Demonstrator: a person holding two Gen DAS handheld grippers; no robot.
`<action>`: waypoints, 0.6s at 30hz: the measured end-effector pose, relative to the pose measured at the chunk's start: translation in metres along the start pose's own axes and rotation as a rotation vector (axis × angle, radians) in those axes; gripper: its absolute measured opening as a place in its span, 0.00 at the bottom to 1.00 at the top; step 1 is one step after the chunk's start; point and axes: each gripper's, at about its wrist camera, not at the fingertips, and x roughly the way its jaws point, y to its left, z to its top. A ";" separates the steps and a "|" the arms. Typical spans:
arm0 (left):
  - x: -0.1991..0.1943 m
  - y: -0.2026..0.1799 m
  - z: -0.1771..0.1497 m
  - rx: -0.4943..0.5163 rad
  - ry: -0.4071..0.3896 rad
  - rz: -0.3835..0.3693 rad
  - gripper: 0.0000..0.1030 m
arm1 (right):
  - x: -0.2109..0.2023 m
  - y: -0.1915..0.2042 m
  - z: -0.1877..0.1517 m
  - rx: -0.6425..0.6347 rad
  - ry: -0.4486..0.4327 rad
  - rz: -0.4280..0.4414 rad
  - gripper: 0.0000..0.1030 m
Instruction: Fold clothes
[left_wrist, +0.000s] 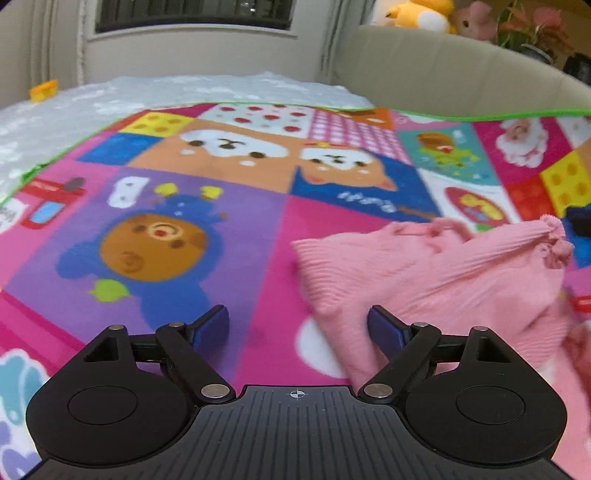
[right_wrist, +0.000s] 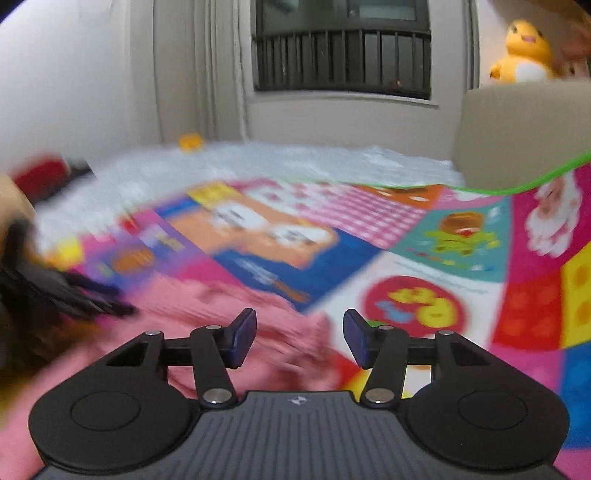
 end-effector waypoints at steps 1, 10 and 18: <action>0.000 0.002 -0.001 0.000 0.000 -0.005 0.85 | 0.002 -0.001 -0.002 0.028 0.005 0.029 0.50; -0.012 0.015 0.015 -0.127 0.011 -0.169 0.83 | 0.035 -0.018 -0.026 0.033 0.139 -0.064 0.54; 0.038 0.007 0.037 -0.268 0.137 -0.250 0.83 | 0.074 -0.028 0.006 0.070 0.151 -0.033 0.55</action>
